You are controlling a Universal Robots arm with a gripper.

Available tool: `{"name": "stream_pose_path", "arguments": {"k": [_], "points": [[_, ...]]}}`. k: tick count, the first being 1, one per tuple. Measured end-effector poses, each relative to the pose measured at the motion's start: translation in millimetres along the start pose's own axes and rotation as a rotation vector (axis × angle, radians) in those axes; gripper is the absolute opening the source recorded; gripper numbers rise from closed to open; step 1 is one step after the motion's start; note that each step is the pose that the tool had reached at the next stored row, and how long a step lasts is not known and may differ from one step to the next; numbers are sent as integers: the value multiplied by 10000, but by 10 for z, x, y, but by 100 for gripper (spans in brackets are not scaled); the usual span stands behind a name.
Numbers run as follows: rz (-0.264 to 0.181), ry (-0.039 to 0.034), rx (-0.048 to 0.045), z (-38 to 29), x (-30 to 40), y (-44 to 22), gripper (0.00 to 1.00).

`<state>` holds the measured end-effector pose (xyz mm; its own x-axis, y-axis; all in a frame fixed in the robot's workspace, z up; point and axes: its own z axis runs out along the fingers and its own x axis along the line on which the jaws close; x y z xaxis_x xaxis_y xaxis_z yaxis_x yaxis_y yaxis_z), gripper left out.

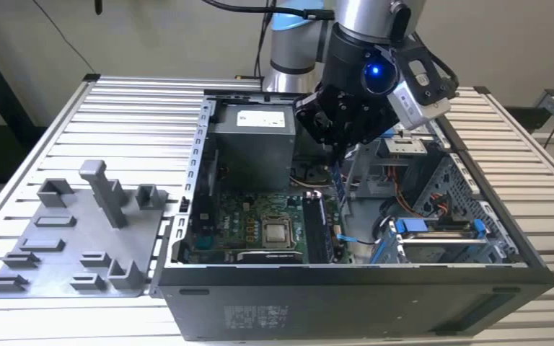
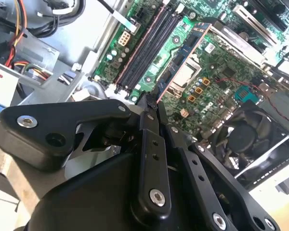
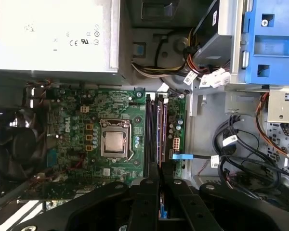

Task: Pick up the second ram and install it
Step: 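Insert the second ram into the second slot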

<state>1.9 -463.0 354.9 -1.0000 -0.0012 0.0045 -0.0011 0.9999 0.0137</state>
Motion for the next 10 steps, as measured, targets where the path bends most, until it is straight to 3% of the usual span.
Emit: {"name": "stream_pose_path", "arguments": {"k": [5, 8, 10], "points": [[108, -145, 68, 31, 0, 14, 14], [108, -171, 293, 49, 0, 51, 14], [106, -171, 332, 57, -1, 64, 14]]}}
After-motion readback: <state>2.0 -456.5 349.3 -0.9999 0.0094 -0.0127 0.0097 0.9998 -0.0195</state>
